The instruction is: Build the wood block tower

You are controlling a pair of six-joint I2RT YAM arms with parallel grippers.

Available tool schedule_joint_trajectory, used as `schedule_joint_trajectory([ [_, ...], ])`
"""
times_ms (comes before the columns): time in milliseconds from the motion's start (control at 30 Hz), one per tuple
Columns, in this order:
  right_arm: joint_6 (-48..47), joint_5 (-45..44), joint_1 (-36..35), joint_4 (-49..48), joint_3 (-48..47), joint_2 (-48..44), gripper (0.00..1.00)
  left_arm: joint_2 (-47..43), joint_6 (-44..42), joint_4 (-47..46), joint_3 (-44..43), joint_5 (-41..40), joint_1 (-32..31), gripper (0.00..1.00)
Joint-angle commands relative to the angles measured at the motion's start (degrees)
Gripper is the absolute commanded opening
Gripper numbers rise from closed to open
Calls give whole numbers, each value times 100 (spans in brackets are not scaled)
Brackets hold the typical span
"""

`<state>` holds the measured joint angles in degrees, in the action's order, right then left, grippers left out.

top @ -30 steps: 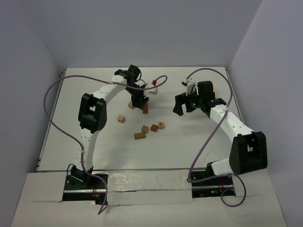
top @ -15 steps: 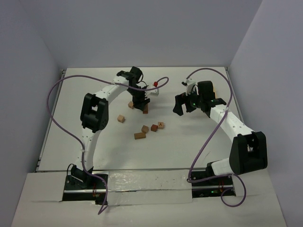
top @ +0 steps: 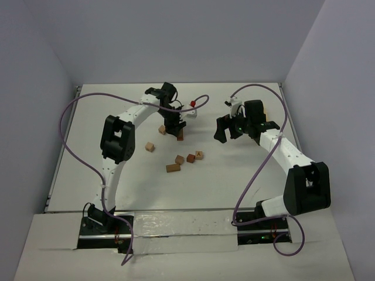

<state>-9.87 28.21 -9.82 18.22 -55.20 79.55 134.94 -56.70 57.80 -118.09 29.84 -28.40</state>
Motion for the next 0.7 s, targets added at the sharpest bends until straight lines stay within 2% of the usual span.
schedule_joint_trajectory([
  [0,55,104,33,-55,-272,51,100,83,54,-93,-375,59,-42,48],
  [667,38,115,42,-38,-289,87,100,209,-7,-67,-381,29,-78,50],
])
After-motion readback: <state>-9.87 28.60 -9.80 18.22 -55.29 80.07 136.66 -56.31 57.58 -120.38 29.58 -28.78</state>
